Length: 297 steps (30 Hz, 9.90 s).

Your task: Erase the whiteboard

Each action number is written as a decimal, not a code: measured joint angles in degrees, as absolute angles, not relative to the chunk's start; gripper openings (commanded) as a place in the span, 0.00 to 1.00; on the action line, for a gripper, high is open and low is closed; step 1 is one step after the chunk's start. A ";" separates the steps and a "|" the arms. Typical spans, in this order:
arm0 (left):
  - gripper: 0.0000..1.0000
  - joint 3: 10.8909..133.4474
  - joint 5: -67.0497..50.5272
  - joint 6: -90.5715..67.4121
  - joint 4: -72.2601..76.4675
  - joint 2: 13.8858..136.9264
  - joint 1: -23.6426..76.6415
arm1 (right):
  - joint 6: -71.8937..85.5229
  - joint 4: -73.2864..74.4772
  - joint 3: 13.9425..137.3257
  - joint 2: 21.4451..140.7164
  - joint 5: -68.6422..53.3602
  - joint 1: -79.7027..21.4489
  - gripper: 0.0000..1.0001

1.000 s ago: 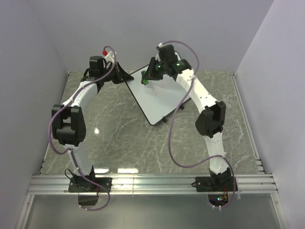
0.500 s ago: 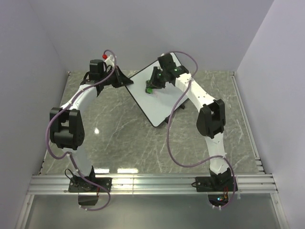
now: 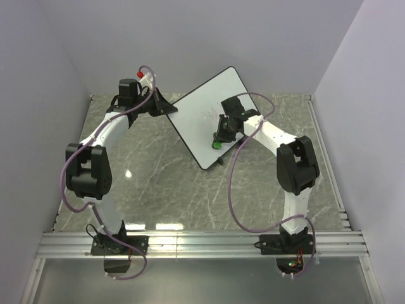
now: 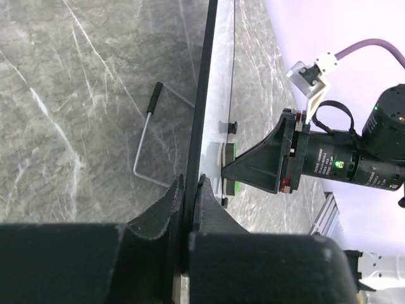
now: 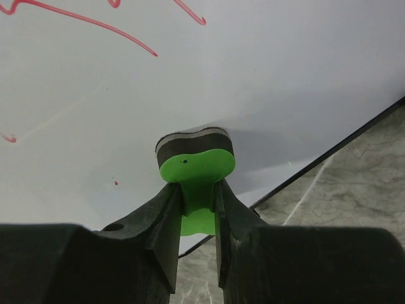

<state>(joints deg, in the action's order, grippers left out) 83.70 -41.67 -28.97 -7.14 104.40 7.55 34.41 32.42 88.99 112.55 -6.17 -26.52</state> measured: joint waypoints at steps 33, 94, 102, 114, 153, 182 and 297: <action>0.00 83.18 -40.05 -29.69 -8.03 103.53 8.25 | 36.23 32.36 97.84 114.43 -5.61 -30.94 0.00; 0.00 79.18 -38.92 -29.30 -12.29 100.44 10.33 | 39.81 25.63 108.90 120.25 -21.74 -28.86 0.00; 0.00 75.61 -38.57 -29.28 -13.10 97.47 10.48 | 39.72 24.62 106.80 122.21 -21.45 -21.28 0.00; 0.00 75.77 -39.18 -29.12 -16.56 96.47 10.96 | 39.86 15.40 88.75 116.71 -11.42 -15.86 0.00; 0.00 75.90 -40.21 -27.68 -20.91 96.36 11.31 | 48.07 30.89 122.08 134.98 -20.14 -13.50 0.00; 0.00 76.29 -36.05 -26.02 -23.92 93.58 15.84 | 66.22 28.38 140.68 144.81 -0.21 -14.11 0.00; 0.72 88.29 17.67 -35.29 -47.75 56.05 22.96 | 33.34 49.74 78.59 34.26 -14.90 -5.98 1.00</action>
